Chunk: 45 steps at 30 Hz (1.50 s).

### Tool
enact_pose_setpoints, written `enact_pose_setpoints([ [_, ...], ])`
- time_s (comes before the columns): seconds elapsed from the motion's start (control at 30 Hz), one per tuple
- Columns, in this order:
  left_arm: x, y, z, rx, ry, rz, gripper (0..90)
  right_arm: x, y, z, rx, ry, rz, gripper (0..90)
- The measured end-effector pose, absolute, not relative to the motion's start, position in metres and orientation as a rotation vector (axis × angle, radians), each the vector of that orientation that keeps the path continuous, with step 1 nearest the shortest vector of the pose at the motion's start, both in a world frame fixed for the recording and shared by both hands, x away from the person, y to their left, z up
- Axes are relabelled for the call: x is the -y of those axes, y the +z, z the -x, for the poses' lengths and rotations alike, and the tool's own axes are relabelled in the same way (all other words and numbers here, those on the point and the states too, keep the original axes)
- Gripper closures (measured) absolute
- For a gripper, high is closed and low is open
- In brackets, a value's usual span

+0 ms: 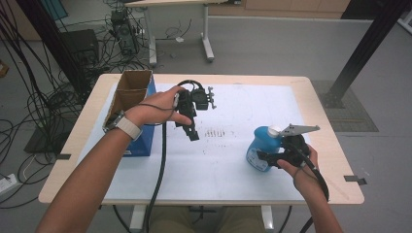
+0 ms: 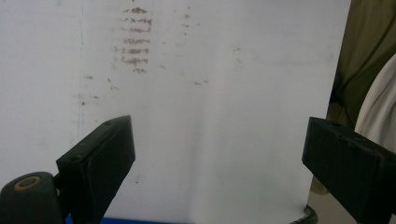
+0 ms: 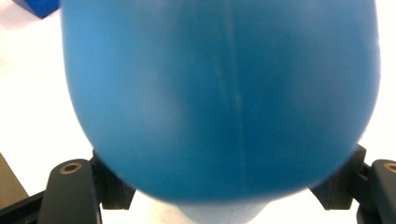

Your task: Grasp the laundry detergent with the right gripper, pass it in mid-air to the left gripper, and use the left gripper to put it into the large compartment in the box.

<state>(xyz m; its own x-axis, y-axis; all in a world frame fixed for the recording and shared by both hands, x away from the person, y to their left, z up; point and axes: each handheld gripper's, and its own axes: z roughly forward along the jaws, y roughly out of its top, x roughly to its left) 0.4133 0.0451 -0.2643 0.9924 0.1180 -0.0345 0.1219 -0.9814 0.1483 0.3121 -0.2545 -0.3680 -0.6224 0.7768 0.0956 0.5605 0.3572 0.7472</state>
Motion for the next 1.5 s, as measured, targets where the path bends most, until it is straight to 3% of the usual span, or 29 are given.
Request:
enact_pose_setpoints([
  [1.5, -0.0486, -0.2658, -0.4136, -0.196, -0.042, -2.980, 9.8, 0.2540, -0.3743, -0.3121, -2.326, 1.165, -1.146, 26.3],
])
